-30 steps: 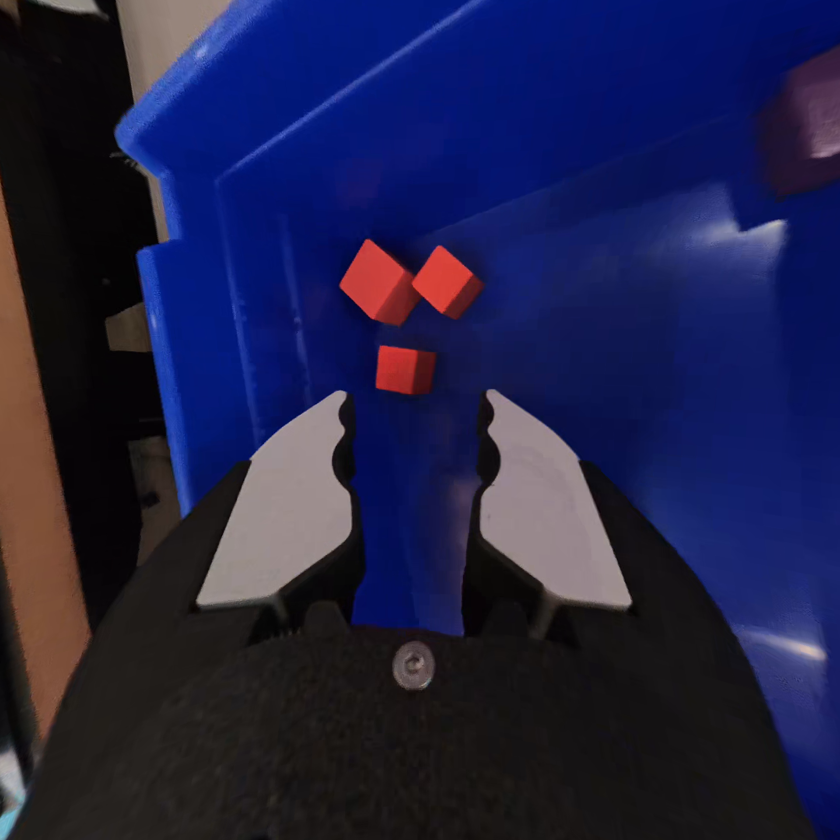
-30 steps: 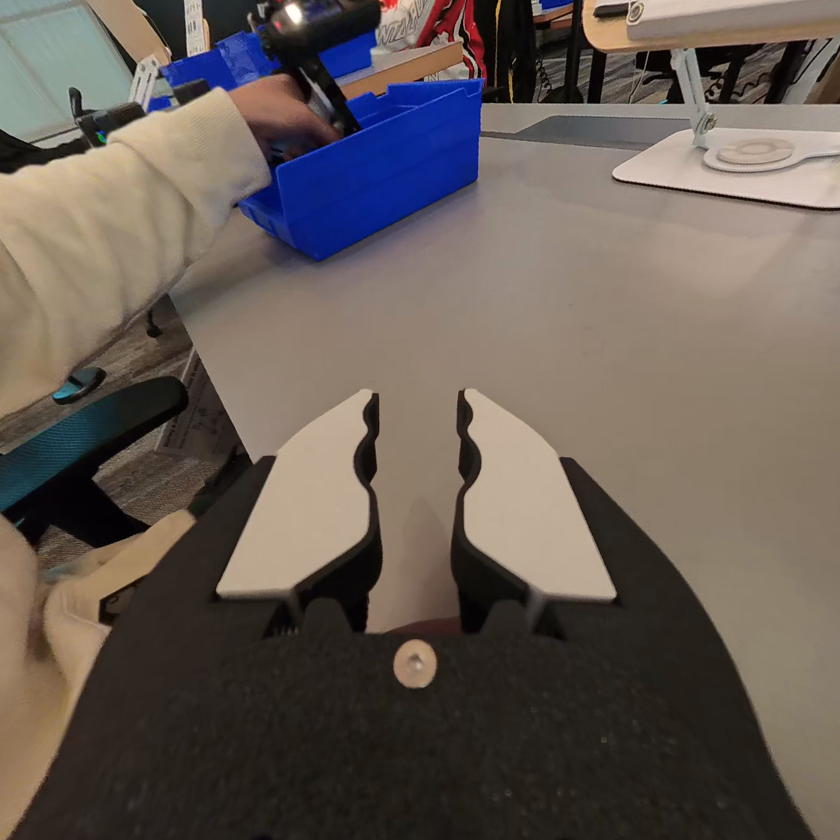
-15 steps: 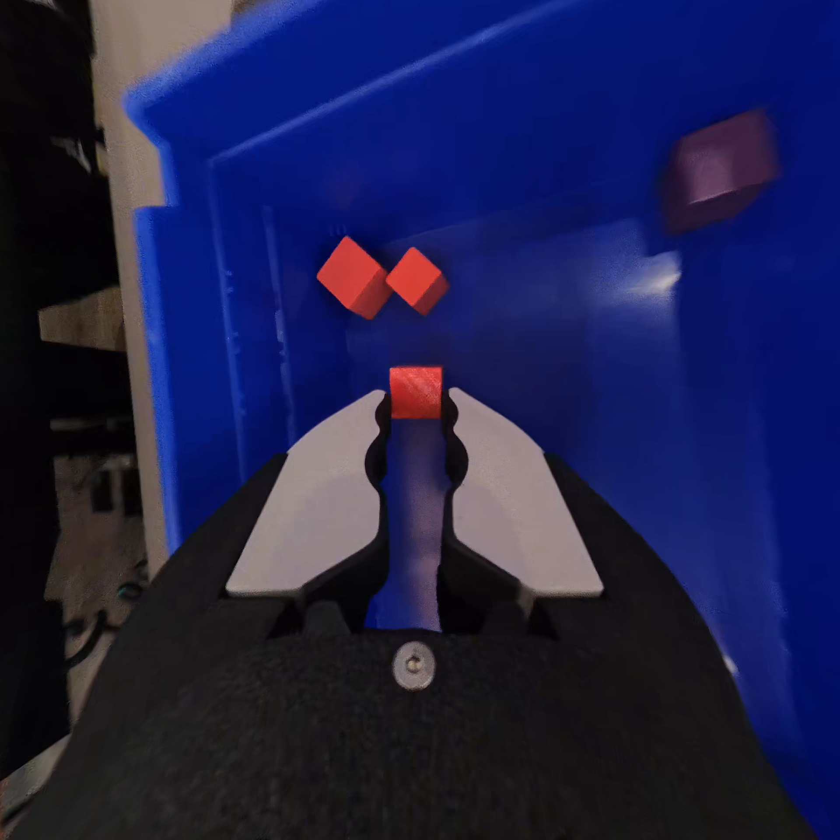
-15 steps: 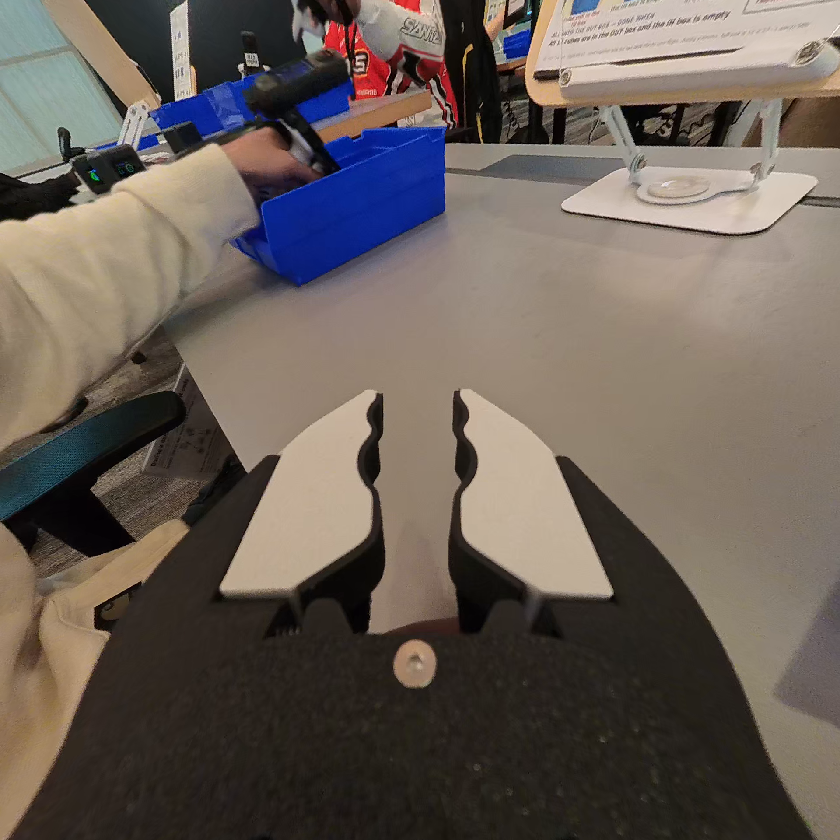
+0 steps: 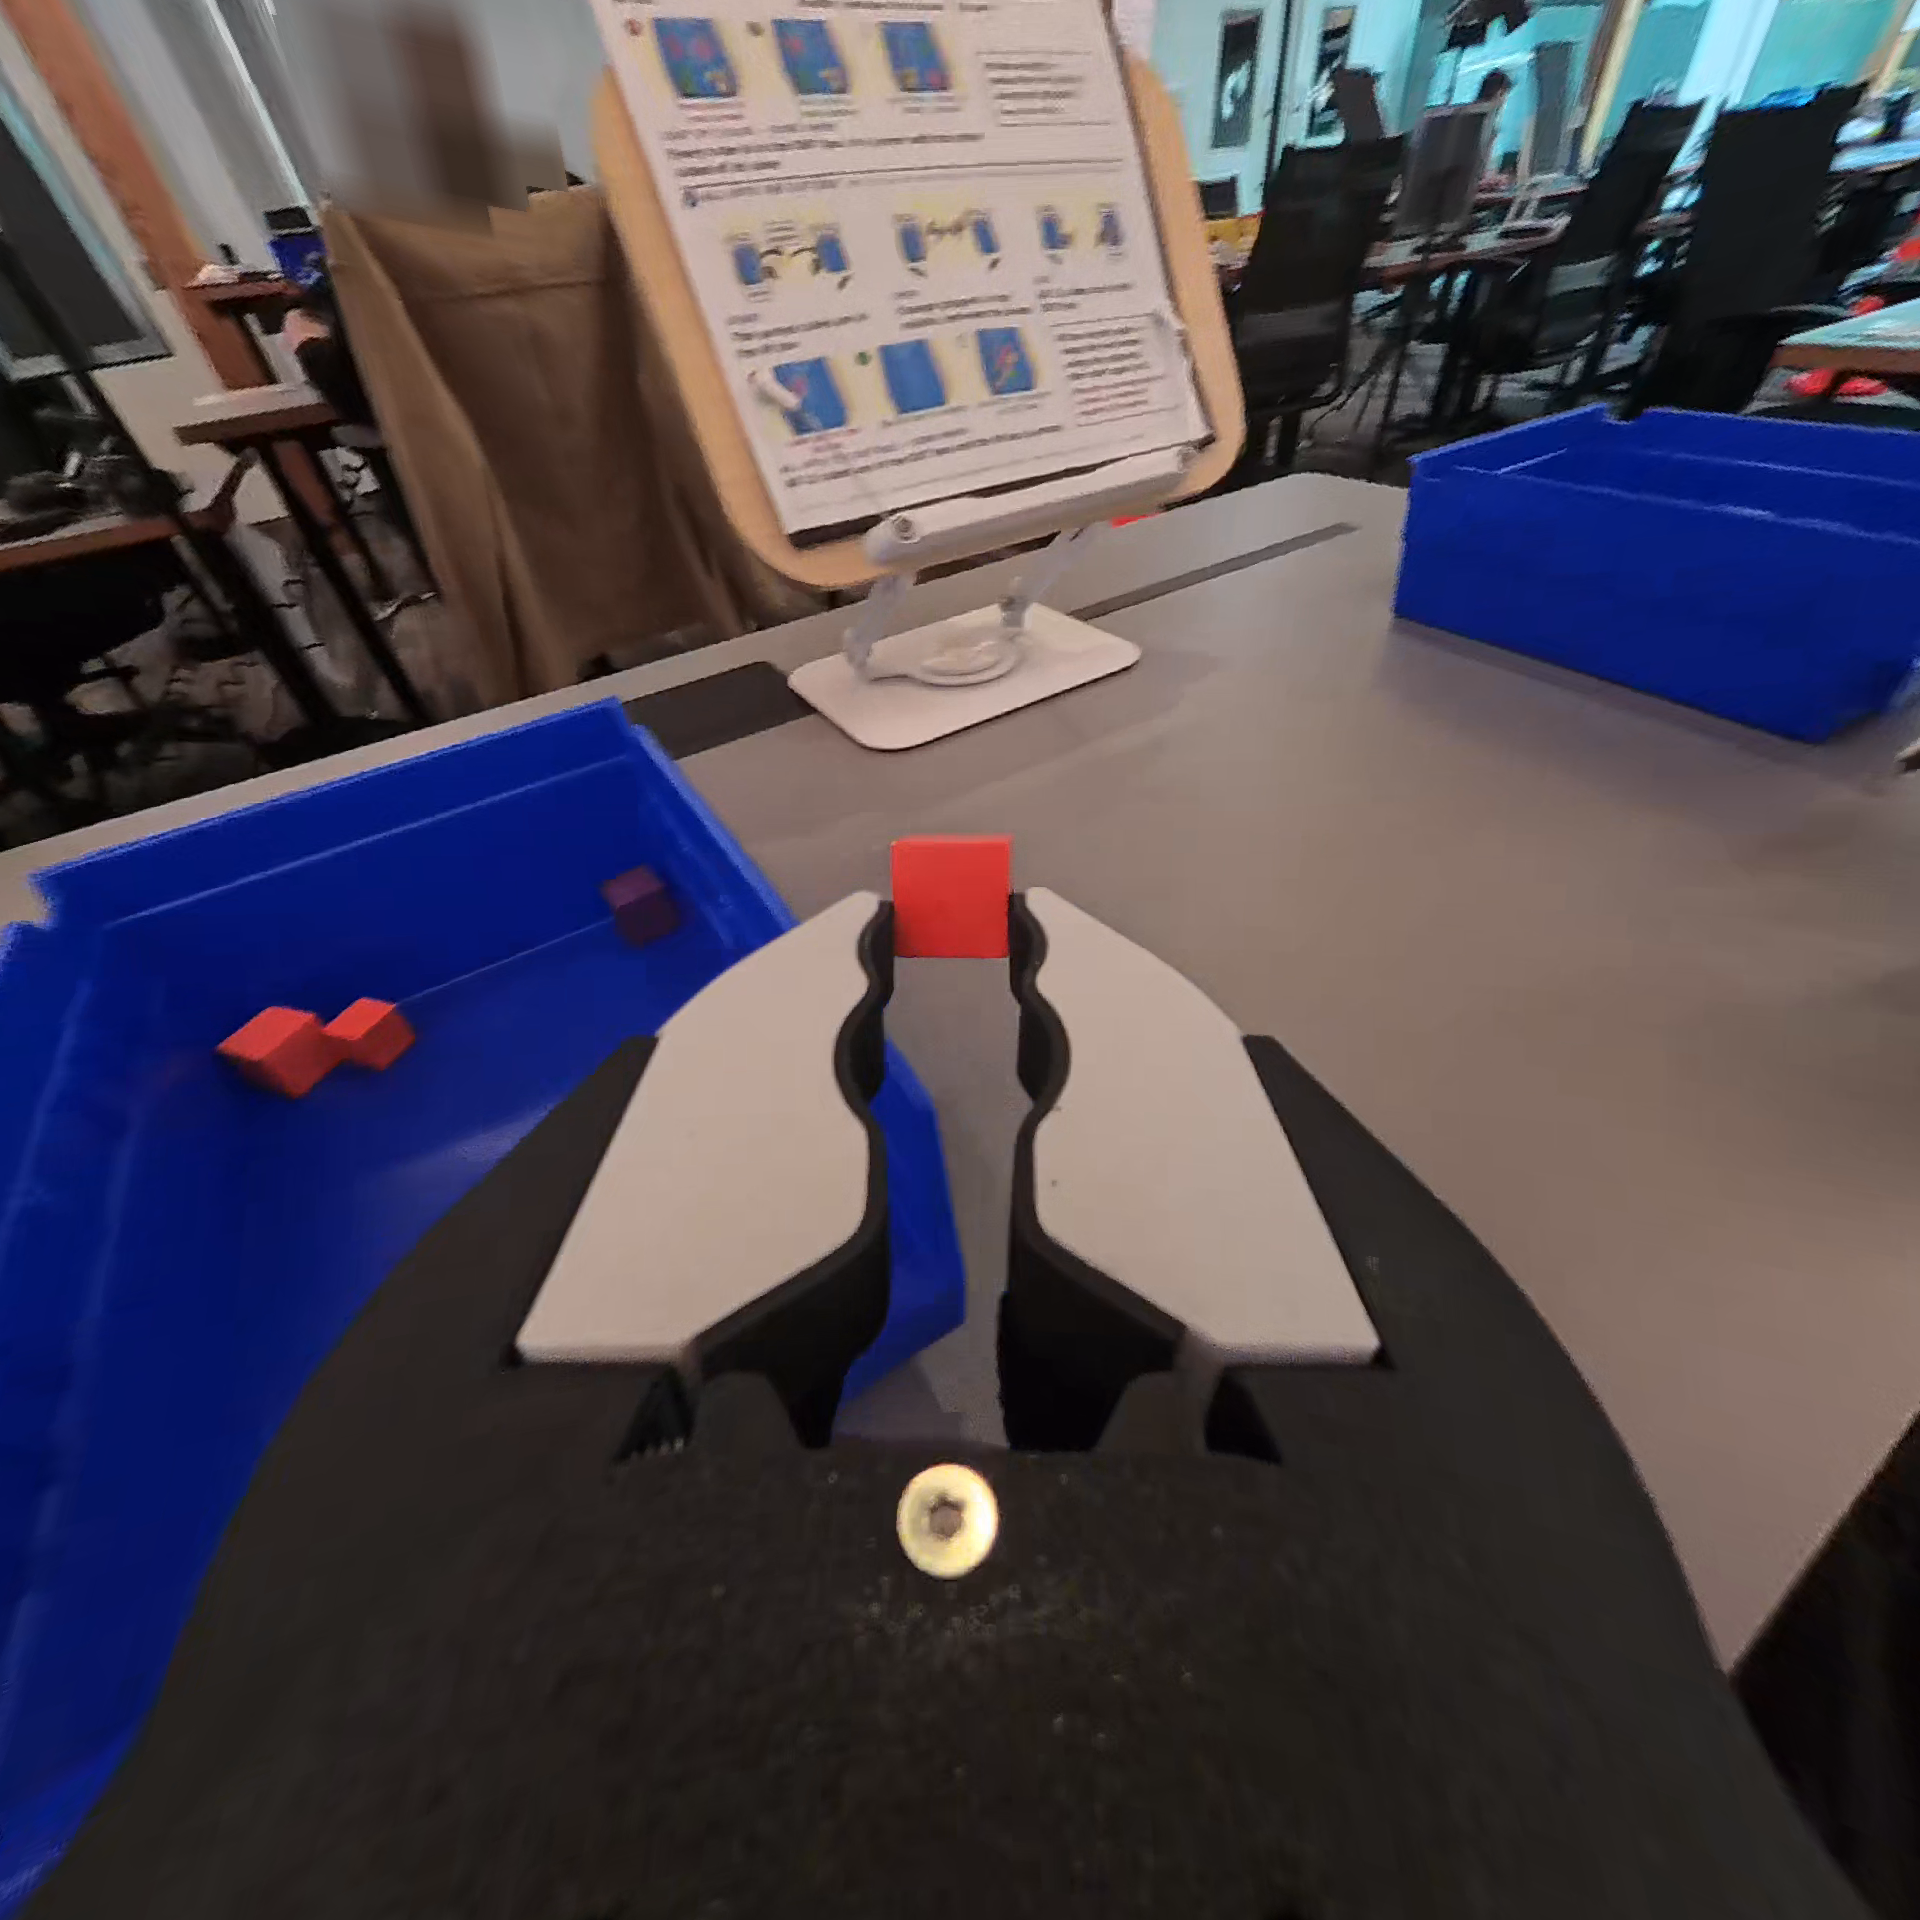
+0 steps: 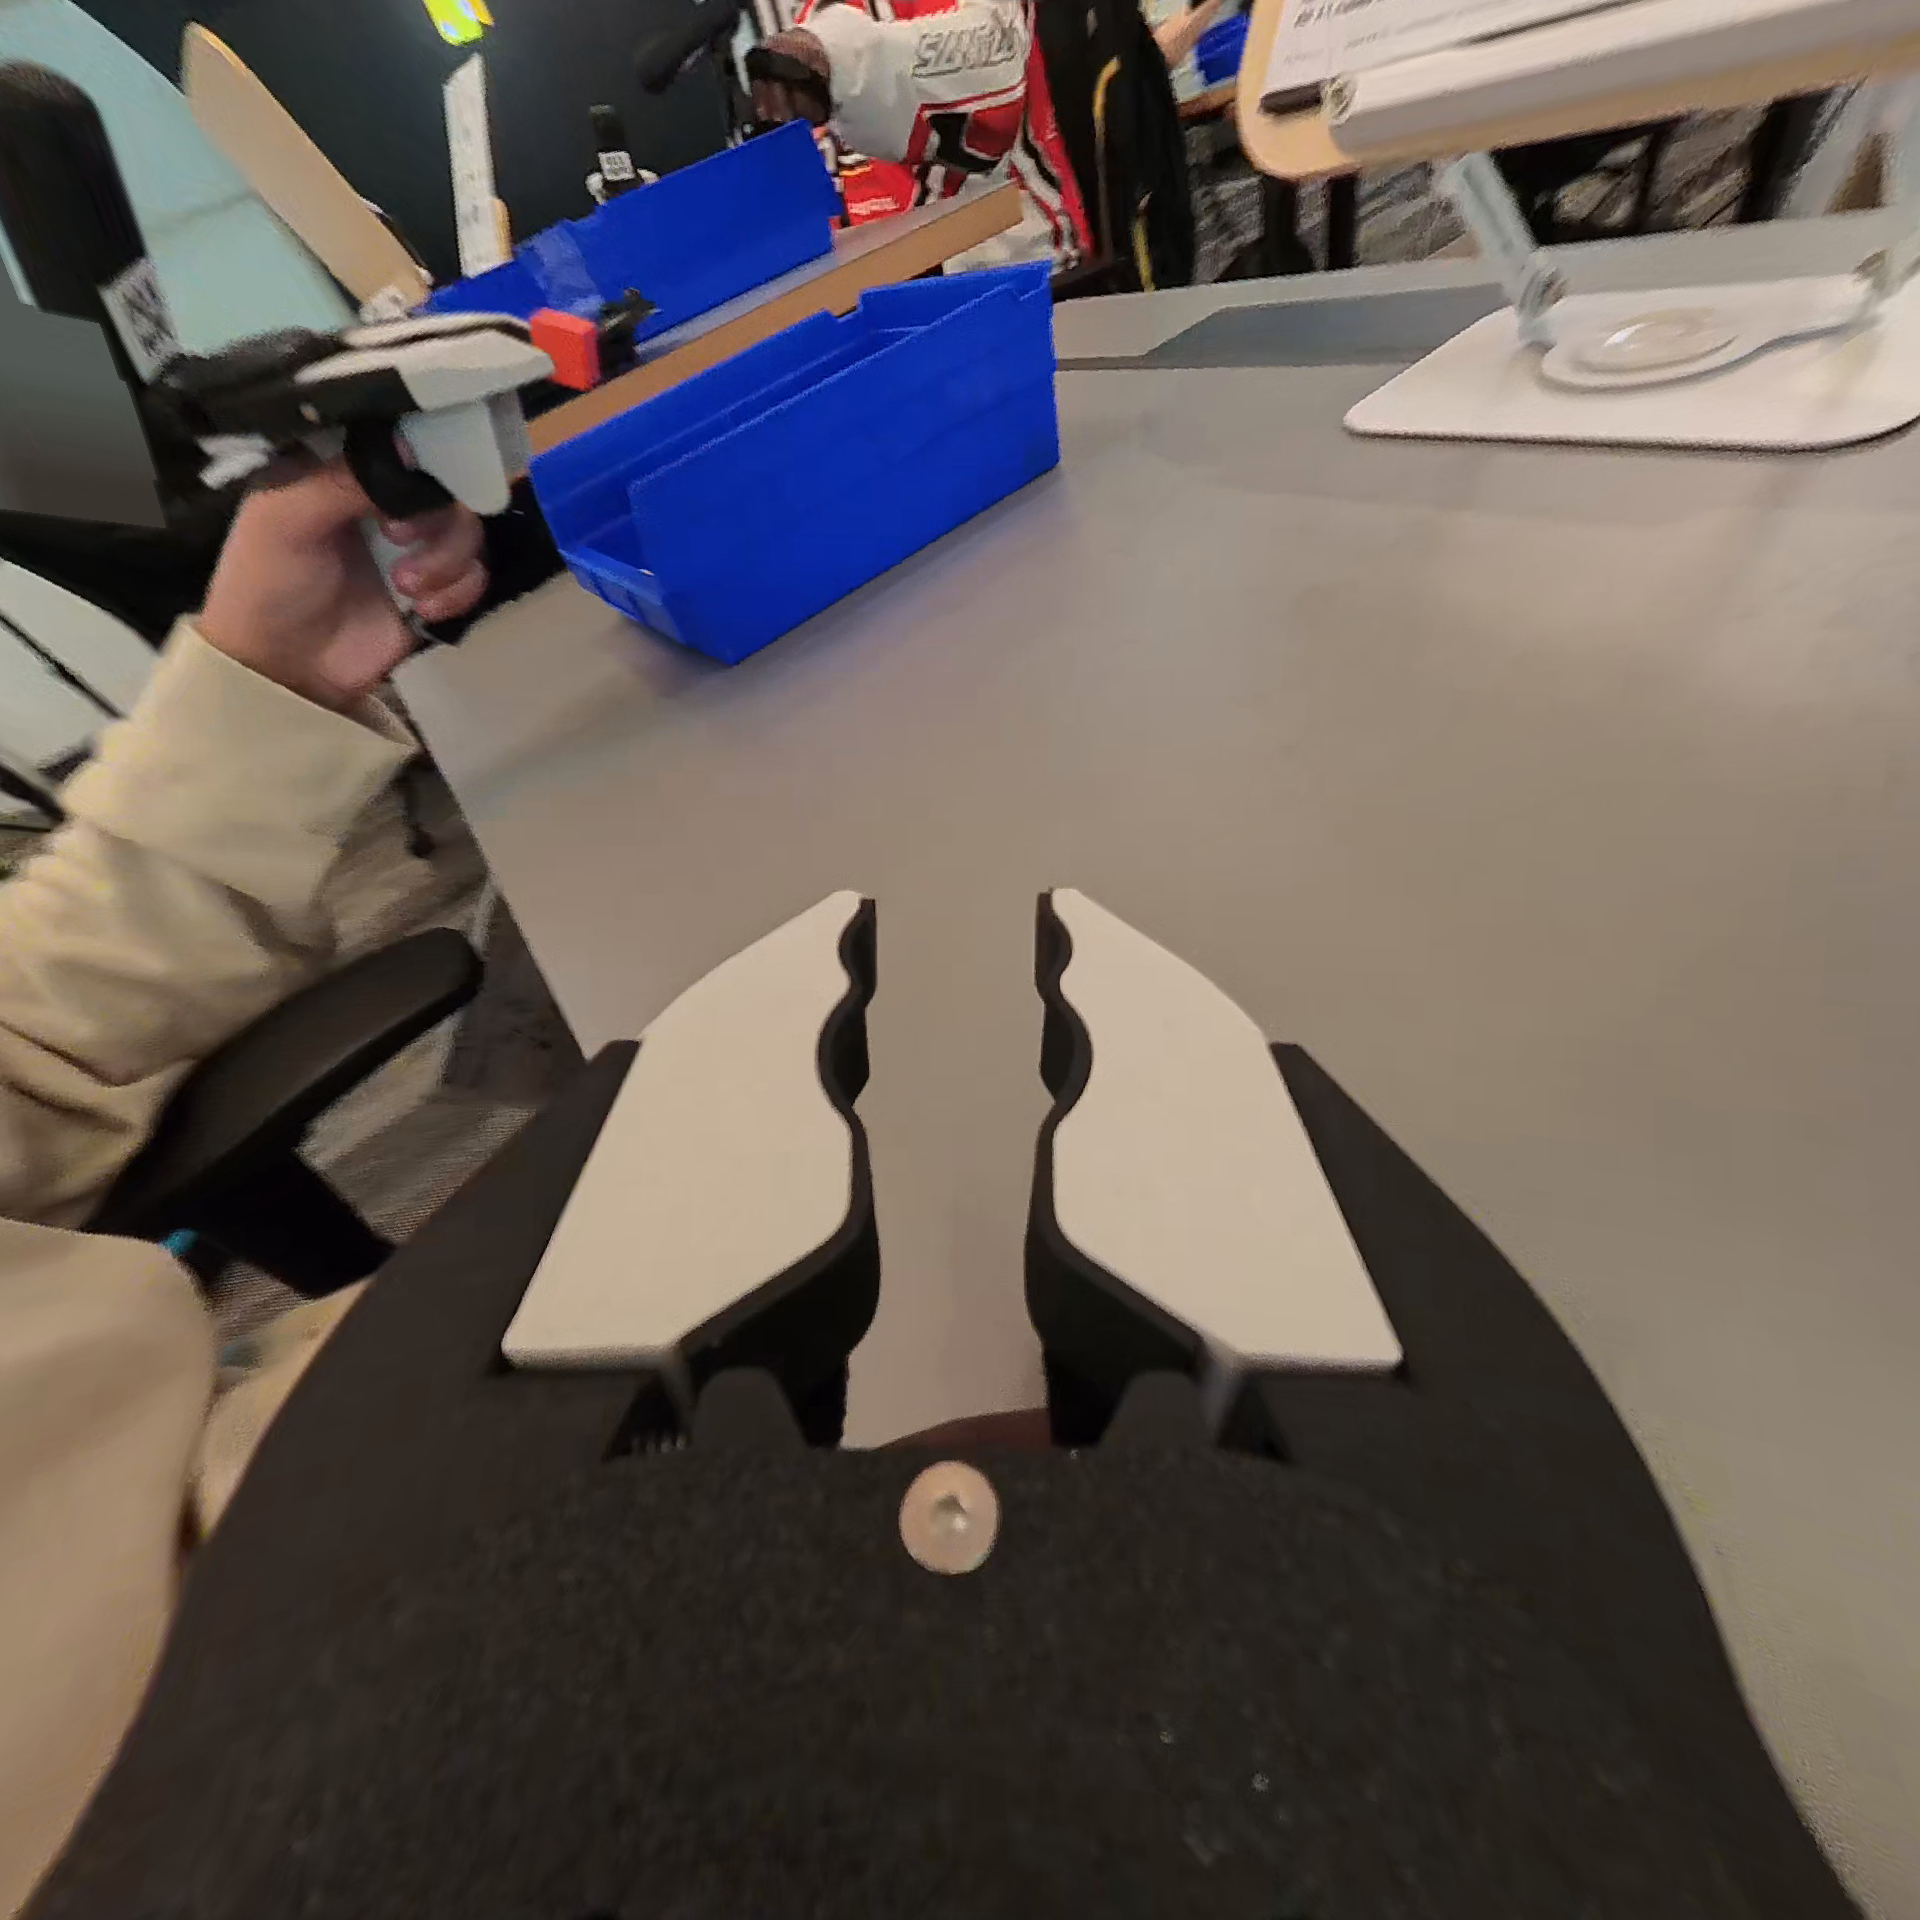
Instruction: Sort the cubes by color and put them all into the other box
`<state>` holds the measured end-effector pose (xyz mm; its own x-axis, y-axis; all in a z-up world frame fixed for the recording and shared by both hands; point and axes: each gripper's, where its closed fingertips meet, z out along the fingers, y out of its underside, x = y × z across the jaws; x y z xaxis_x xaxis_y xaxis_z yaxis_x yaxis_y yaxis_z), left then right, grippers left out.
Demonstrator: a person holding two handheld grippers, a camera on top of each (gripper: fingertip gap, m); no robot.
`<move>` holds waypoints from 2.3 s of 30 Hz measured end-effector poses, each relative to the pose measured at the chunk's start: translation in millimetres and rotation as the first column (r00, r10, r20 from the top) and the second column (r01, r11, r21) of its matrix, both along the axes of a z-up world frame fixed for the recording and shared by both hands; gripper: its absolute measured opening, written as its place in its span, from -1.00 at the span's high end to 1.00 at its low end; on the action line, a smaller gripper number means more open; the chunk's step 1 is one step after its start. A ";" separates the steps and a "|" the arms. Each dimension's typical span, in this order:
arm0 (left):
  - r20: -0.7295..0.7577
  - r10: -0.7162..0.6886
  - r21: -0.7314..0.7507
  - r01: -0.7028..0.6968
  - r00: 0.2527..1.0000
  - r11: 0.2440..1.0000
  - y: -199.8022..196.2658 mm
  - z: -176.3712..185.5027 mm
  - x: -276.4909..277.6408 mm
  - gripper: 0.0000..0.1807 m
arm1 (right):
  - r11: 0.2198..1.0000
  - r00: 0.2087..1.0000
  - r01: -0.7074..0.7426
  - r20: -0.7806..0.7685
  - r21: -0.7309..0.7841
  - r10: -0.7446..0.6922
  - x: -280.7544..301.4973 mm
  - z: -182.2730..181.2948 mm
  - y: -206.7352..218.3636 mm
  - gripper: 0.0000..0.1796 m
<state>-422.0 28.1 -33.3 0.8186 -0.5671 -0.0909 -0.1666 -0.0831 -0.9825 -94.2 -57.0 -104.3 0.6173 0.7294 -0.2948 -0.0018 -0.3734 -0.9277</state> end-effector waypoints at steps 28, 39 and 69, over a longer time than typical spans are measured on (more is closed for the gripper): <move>-0.091 -0.421 -0.032 0.420 0.902 0.907 -63.0 -19.6 213.0 0.49 | 0.692 0.575 -0.662 -0.787 -0.287 0.223 -58.7 60.7 13.4 0.75; 0.114 -0.192 -0.214 0.213 0.975 0.953 -89.7 -83.1 150.7 0.47 | 0.976 0.932 -0.161 -0.347 -0.146 0.102 3.0 11.0 -31.9 0.75; 0.009 -0.186 -0.110 0.186 0.983 0.976 -98.9 -75.7 139.9 0.48 | 0.862 0.746 0.500 0.466 0.079 -0.475 222.5 63.2 156.6 0.54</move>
<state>-282.1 -70.8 -109.0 0.6979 -0.7159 -0.0208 -0.1906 -0.1576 -0.9689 128.3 99.6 -41.1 0.9549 0.2843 0.0855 0.2196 -0.4825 -0.8479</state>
